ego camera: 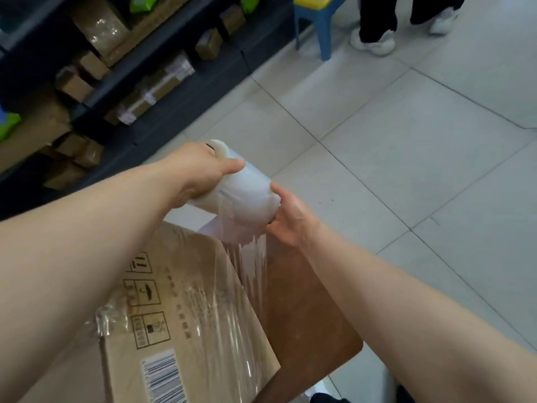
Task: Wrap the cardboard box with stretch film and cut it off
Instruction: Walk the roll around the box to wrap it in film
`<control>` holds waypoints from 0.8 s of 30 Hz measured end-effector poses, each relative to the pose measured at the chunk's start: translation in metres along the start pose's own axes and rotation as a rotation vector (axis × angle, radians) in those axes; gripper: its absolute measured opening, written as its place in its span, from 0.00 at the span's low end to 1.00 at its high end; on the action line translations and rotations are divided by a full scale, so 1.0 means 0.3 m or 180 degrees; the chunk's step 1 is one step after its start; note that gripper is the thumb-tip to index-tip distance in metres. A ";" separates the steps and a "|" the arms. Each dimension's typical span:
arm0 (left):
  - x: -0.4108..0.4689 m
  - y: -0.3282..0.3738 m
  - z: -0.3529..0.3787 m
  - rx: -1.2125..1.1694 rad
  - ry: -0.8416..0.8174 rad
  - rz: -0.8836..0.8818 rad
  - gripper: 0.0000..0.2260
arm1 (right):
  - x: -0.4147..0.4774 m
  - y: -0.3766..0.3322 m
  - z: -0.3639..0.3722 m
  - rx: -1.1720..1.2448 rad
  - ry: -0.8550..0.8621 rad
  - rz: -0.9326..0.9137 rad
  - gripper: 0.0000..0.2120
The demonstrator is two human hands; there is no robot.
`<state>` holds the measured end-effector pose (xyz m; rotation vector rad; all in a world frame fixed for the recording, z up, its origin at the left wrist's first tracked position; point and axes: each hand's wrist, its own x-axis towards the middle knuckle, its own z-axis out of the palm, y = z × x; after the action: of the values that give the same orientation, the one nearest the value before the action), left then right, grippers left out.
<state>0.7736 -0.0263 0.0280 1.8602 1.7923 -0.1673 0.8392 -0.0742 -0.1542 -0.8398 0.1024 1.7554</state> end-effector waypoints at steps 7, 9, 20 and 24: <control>0.063 -0.032 -0.058 0.0504 0.0045 0.0045 0.16 | 0.084 -0.025 0.043 -0.0415 0.0083 0.0203 0.09; 0.086 -0.055 -0.092 0.0743 0.0044 0.0097 0.15 | 0.113 -0.024 0.077 -0.0406 0.0049 0.0207 0.10; 0.190 -0.133 -0.172 -0.0097 0.0026 -0.0380 0.25 | 0.218 0.000 0.225 -0.0267 -0.0088 0.0385 0.23; 0.231 -0.180 -0.192 -0.0413 0.0176 -0.0649 0.27 | 0.257 0.027 0.257 -0.0144 -0.0118 0.0512 0.24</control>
<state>0.7134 0.0598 0.0296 1.6063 1.9807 -0.0726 0.7861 0.0210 -0.1444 -0.8506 0.1085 1.9296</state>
